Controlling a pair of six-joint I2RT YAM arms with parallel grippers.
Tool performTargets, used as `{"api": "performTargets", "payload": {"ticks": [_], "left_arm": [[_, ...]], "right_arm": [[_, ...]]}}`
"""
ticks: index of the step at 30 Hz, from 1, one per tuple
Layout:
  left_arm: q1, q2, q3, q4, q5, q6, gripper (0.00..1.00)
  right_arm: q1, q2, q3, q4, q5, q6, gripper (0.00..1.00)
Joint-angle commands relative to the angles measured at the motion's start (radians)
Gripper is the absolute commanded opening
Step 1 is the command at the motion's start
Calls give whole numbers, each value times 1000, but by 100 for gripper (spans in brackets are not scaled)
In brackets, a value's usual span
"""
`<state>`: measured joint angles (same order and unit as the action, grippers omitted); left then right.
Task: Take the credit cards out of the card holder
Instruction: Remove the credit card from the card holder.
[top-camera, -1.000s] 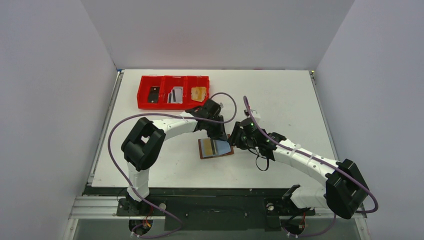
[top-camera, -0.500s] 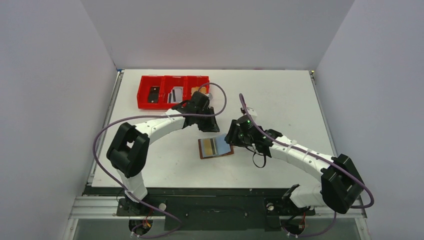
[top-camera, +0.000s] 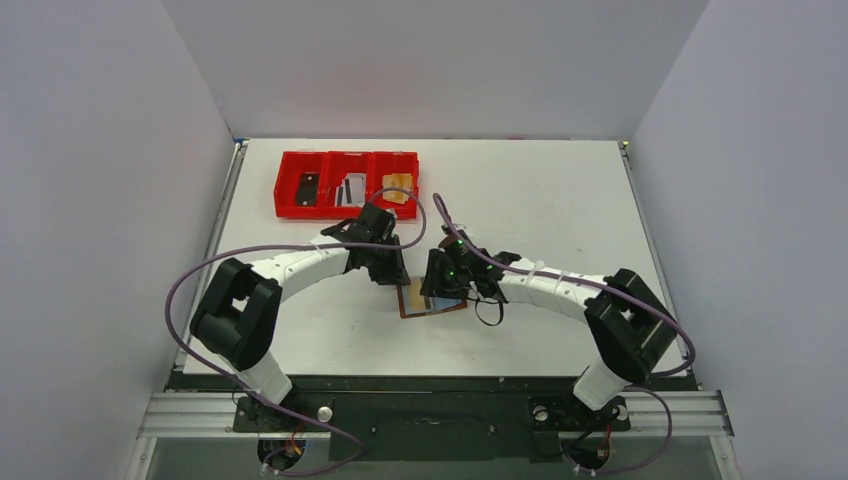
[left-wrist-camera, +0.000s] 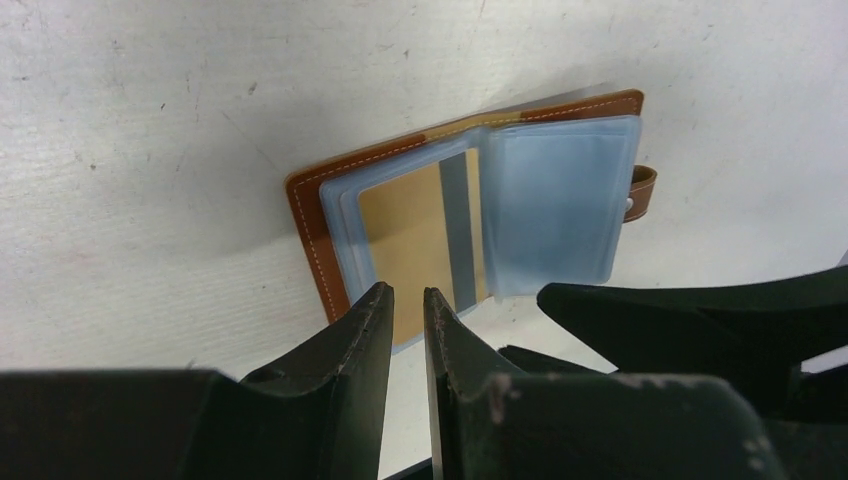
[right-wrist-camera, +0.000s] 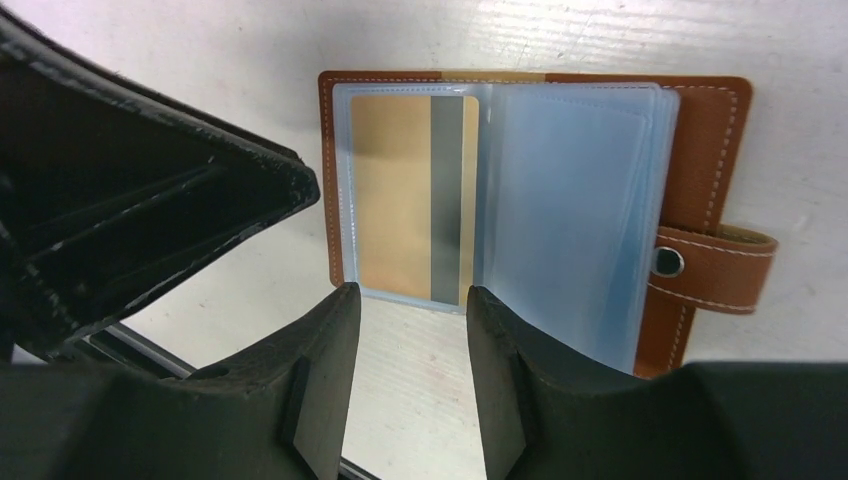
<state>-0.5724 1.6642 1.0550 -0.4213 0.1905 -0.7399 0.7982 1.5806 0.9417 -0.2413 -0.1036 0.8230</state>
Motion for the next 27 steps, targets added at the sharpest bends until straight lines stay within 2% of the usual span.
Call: {"api": "performTargets", "payload": {"ticks": [1,13,27], "left_arm": [[2,-28,-16,33,2,4,16],[-1,18,-45,99,60,-16,15],[-12,62,-35,86,43,-18,15]], "right_arm": [[-7,47,33,84,-64,7,40],[-39,108,-24,178,-81,28,40],[-80,141,-101,303,-135,70,40]]}}
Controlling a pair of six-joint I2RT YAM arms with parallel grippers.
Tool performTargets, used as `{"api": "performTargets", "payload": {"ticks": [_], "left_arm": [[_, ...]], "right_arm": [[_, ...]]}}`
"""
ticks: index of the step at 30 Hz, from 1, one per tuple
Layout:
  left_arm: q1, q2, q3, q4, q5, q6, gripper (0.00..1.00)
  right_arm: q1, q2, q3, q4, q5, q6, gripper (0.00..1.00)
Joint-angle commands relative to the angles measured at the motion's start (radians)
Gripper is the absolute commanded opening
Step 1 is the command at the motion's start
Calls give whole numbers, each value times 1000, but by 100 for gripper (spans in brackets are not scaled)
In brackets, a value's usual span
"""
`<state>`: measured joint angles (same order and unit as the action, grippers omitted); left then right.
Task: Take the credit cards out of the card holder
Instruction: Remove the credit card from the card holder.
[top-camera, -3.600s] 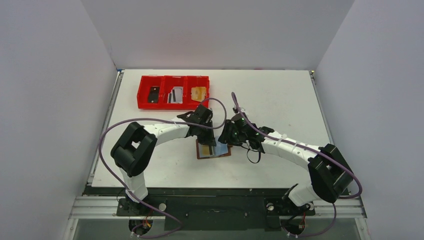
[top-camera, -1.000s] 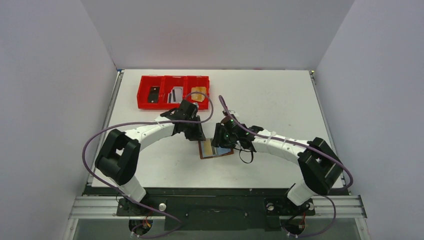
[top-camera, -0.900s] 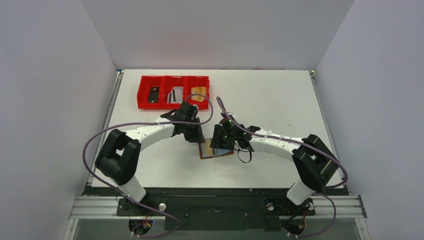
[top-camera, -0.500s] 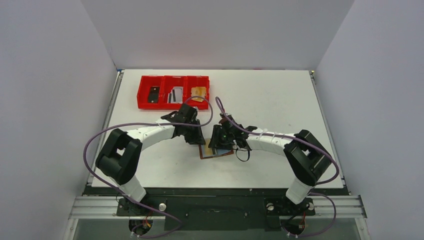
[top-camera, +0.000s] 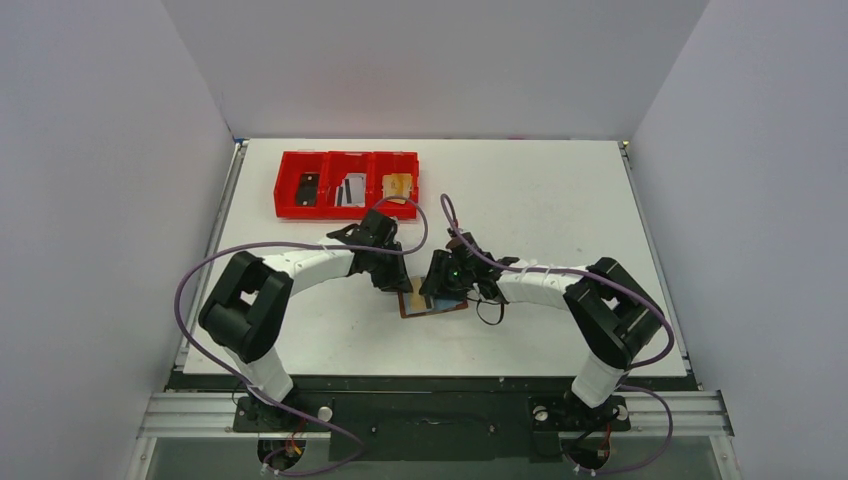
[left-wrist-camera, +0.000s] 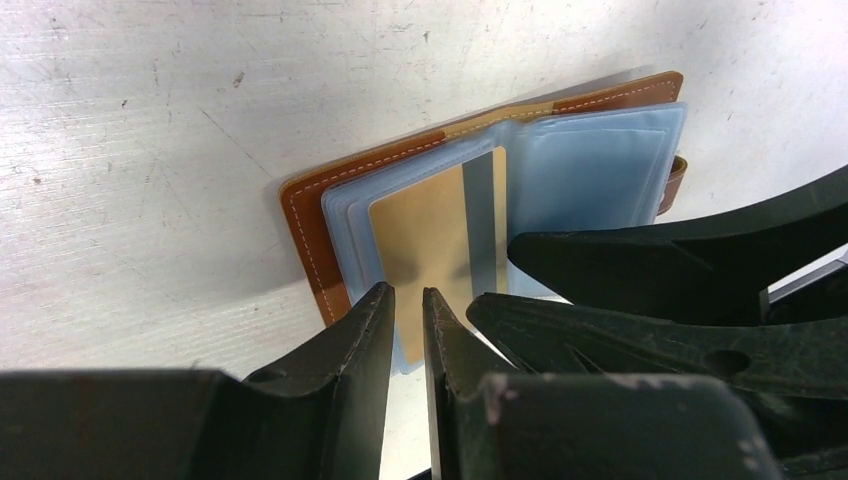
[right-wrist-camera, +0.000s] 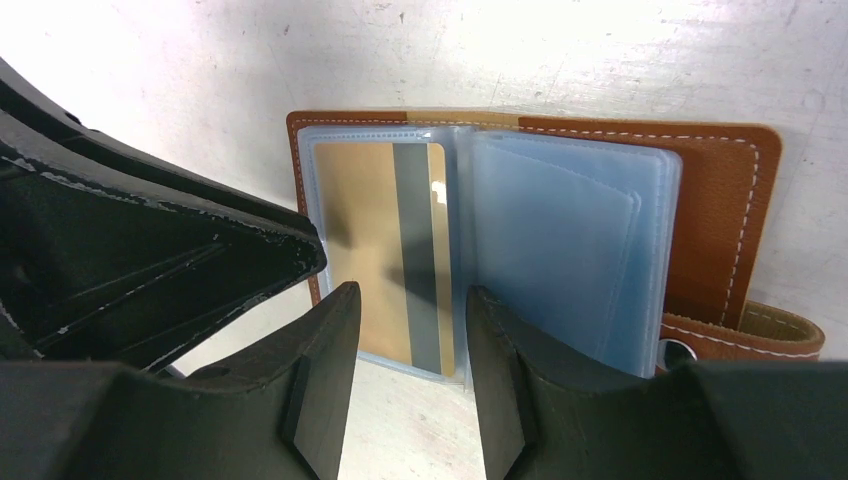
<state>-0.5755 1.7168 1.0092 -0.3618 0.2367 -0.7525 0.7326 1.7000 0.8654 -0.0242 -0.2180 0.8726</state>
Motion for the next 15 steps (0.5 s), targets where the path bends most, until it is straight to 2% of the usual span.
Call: {"api": "performTargets", "payload": {"ticks": [1,15], "left_arm": [[-10,11,12,25,-6,-6,15],[-36,50,19,30,-13,-14,14]], "right_arm": [[-17,27,-29,97,-25,23,40],[-53,37,-86,193,-82,74,40]]}}
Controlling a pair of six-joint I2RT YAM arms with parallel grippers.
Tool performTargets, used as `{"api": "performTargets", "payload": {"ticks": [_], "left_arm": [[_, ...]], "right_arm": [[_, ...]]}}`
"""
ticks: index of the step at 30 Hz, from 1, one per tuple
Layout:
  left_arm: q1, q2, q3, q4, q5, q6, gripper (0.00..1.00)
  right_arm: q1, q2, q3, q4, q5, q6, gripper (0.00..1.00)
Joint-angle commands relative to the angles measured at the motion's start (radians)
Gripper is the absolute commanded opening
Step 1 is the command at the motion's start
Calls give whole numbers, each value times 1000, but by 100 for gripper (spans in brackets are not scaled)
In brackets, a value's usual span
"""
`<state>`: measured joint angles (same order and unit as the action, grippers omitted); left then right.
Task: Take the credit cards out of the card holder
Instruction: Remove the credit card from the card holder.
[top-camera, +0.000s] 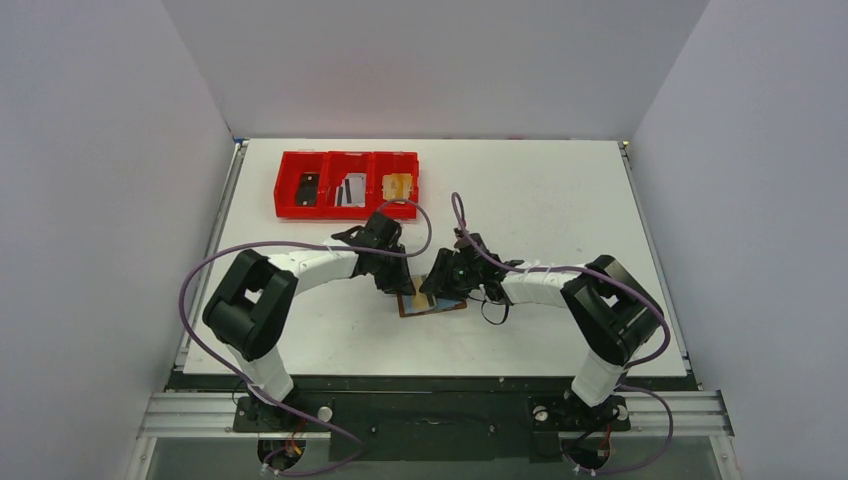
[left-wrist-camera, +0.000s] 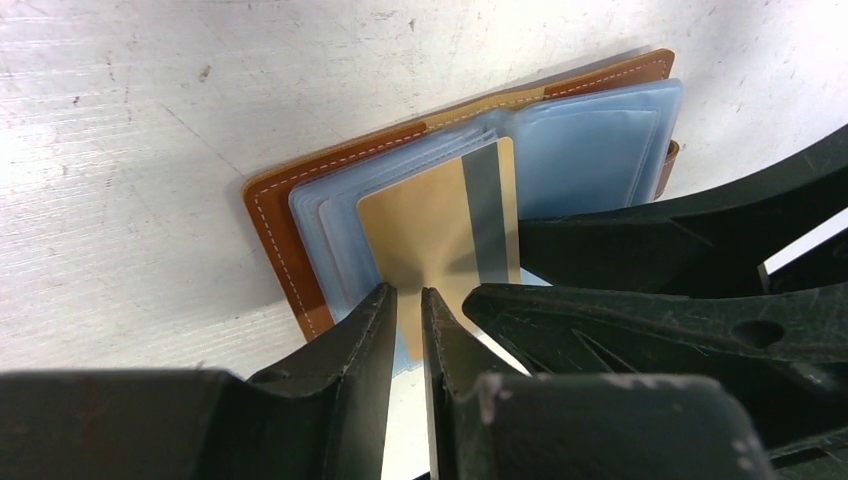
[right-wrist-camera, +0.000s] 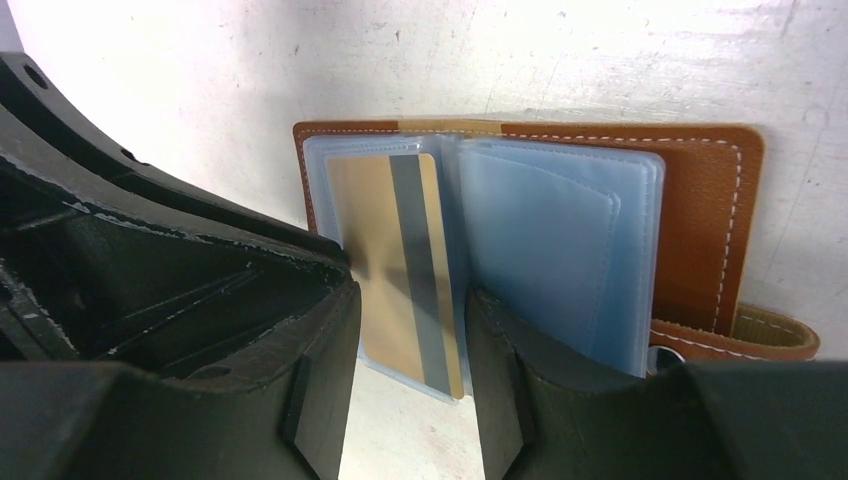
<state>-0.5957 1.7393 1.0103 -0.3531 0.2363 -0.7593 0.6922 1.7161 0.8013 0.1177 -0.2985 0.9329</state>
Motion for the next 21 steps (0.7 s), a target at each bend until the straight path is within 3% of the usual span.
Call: {"api": "performTargets", "payload": {"ticks": [1,21], "left_arm": [[-17,29,21,22,-12,-8,14],[-20,70,42,-8,-44,-9,11]], "right_arm": [[-14,20,-26,54,-2,15,40],[-103,37,-176,358,-149,142,36]]}}
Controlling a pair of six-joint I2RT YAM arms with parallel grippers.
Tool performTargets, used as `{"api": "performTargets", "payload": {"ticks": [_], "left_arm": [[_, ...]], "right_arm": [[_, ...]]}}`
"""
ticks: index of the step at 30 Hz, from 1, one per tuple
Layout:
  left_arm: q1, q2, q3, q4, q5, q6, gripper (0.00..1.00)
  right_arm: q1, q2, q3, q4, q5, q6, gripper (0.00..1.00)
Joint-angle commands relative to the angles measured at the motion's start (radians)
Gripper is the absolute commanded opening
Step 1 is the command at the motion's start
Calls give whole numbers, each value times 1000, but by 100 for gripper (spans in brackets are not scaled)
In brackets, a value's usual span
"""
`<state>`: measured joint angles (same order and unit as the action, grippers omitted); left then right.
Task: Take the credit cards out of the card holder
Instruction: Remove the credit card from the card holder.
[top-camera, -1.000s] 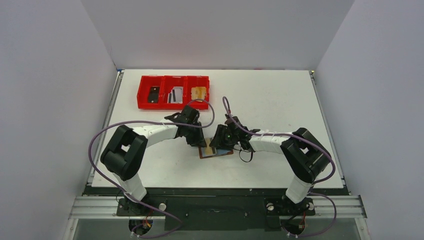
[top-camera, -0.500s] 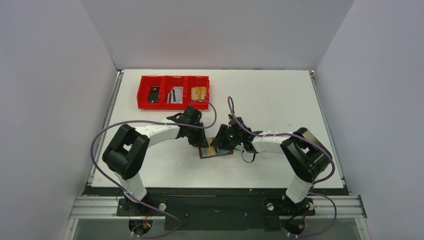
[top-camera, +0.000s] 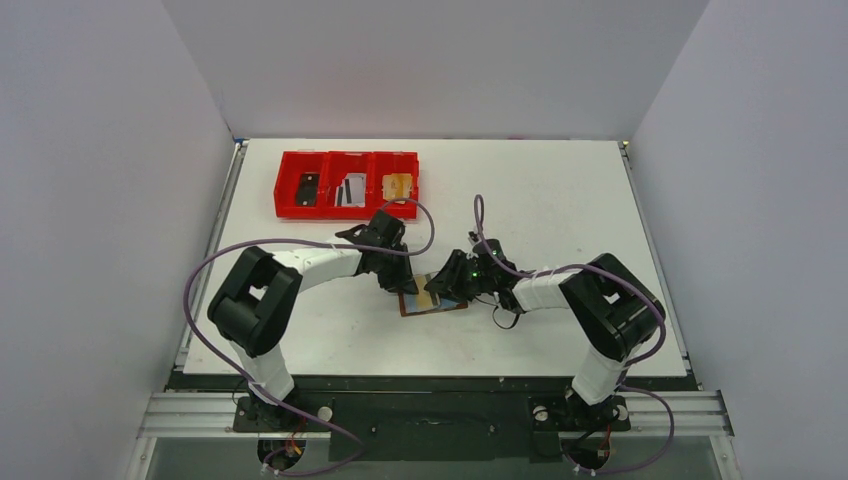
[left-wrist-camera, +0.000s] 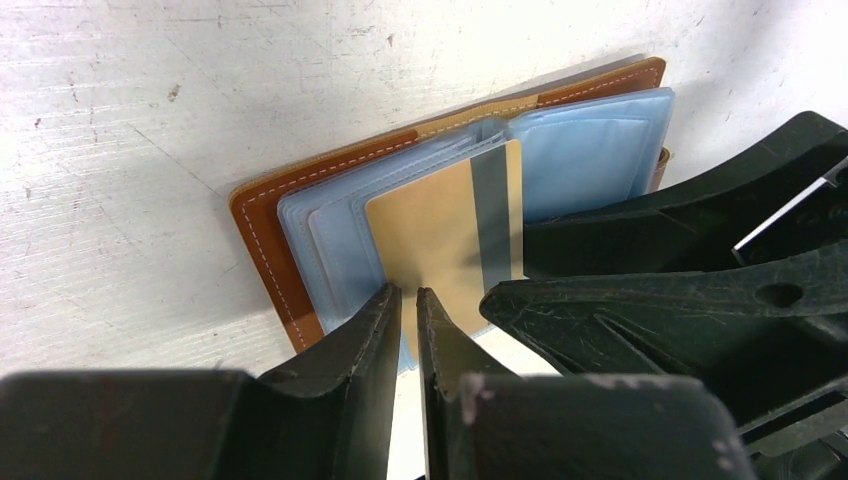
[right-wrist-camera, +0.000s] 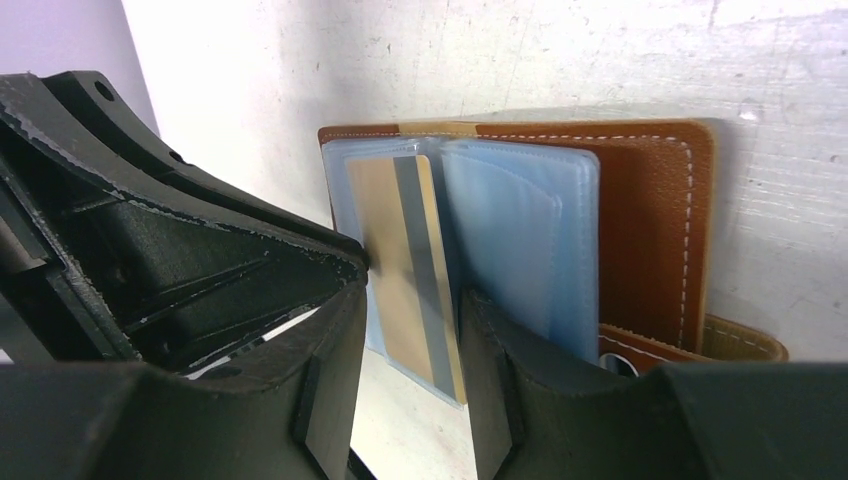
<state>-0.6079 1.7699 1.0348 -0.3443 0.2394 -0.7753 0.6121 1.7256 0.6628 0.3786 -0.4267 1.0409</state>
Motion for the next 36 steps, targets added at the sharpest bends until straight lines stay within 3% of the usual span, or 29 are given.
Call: {"api": "performTargets", "payload": {"ticks": [1,15,29,36], "left_arm": [[-7,39,18,-17,-48,7,10],[-8,59,31,-38,-56,11,3],[-8,65,36,-56,-66,15,0],[-7,64,36,-56,-66,15,0]], "right_arm": [[-28,29,-47,106,-24,37,36],[-82,70,-114,278,-78,114,25],[-114,93,-152,370,-102,154,24],[-116,99,-160,394,-104,164,15]]}}
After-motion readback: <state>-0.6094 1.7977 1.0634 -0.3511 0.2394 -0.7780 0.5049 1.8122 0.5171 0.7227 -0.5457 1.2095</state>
